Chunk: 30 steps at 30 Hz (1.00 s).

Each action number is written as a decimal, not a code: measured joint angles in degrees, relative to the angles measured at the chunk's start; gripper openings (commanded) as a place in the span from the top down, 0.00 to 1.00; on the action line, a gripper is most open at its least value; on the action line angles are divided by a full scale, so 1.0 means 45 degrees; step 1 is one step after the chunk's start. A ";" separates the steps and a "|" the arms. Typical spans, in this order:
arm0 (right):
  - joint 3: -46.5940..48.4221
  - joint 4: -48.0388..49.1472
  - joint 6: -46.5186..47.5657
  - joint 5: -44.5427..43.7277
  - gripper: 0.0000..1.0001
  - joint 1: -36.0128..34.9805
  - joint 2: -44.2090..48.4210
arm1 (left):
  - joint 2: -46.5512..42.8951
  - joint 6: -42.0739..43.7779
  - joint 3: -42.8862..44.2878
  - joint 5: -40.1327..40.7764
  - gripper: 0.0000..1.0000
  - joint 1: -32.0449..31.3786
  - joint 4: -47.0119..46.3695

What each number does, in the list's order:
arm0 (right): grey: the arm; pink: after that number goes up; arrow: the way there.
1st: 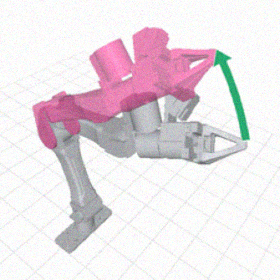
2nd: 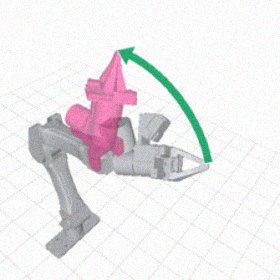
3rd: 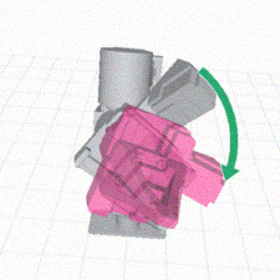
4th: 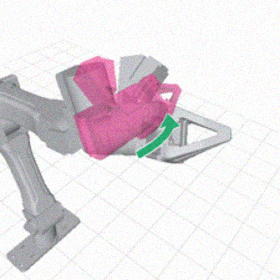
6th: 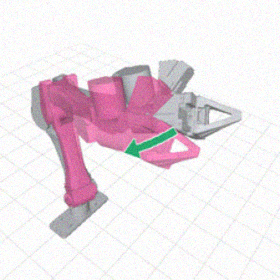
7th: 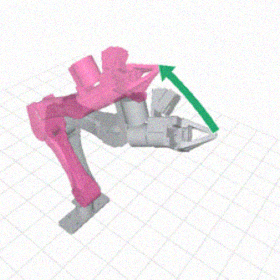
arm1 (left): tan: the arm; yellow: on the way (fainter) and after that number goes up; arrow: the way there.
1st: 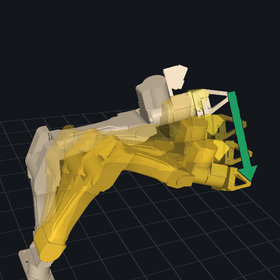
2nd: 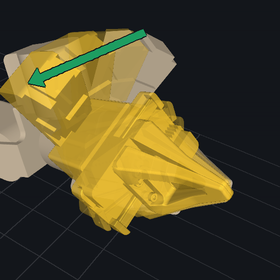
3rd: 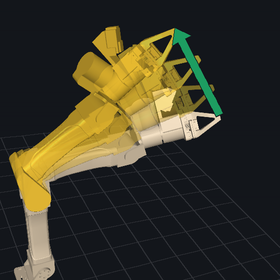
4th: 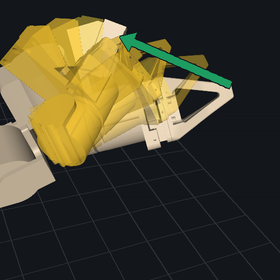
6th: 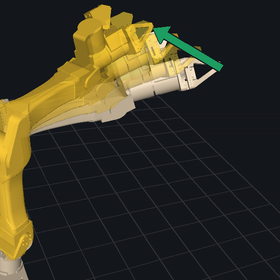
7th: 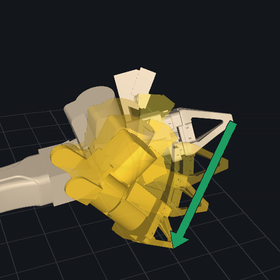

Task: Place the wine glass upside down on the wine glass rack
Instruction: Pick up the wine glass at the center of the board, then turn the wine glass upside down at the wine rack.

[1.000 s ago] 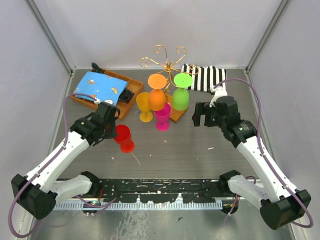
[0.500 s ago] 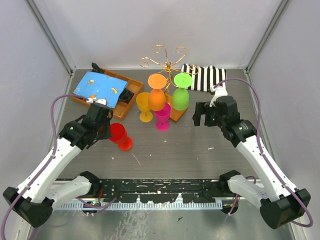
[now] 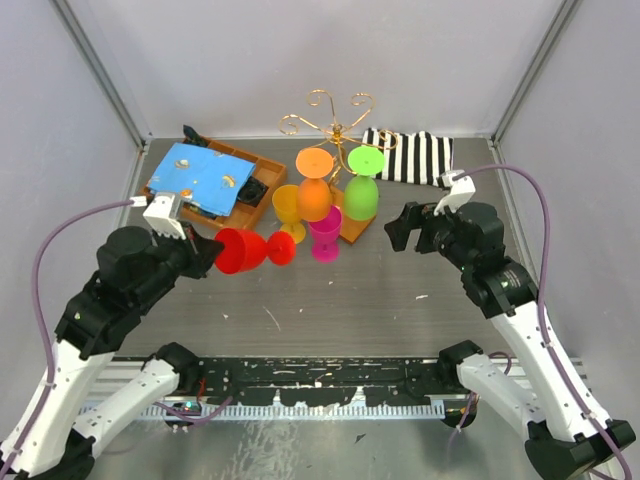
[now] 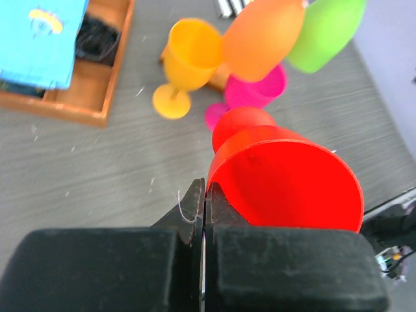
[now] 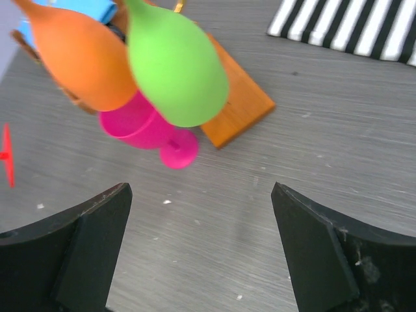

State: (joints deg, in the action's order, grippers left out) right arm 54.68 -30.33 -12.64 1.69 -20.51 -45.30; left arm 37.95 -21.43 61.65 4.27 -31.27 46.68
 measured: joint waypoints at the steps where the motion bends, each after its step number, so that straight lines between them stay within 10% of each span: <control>1: 0.0000 0.0117 -0.0209 0.0345 0.10 0.0000 0.0083 | -0.0175 0.0044 0.0049 -0.0282 1.00 0.0000 -0.0413; 17: -0.3215 0.2846 -0.6640 0.1462 0.15 -0.1224 0.2900 | -0.0121 -0.1593 -0.0811 -0.2545 1.00 -0.0277 -0.4095; 30: -0.3672 0.4750 -0.7713 -0.0316 0.33 -0.4605 0.1214 | 0.2234 -0.1151 -0.1039 0.0126 1.00 -0.4687 -0.5561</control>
State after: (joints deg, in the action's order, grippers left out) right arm 38.15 -8.95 -47.35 0.27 -41.23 -39.83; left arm 48.01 -26.61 56.97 4.84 -52.36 21.65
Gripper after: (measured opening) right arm 0.719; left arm 0.011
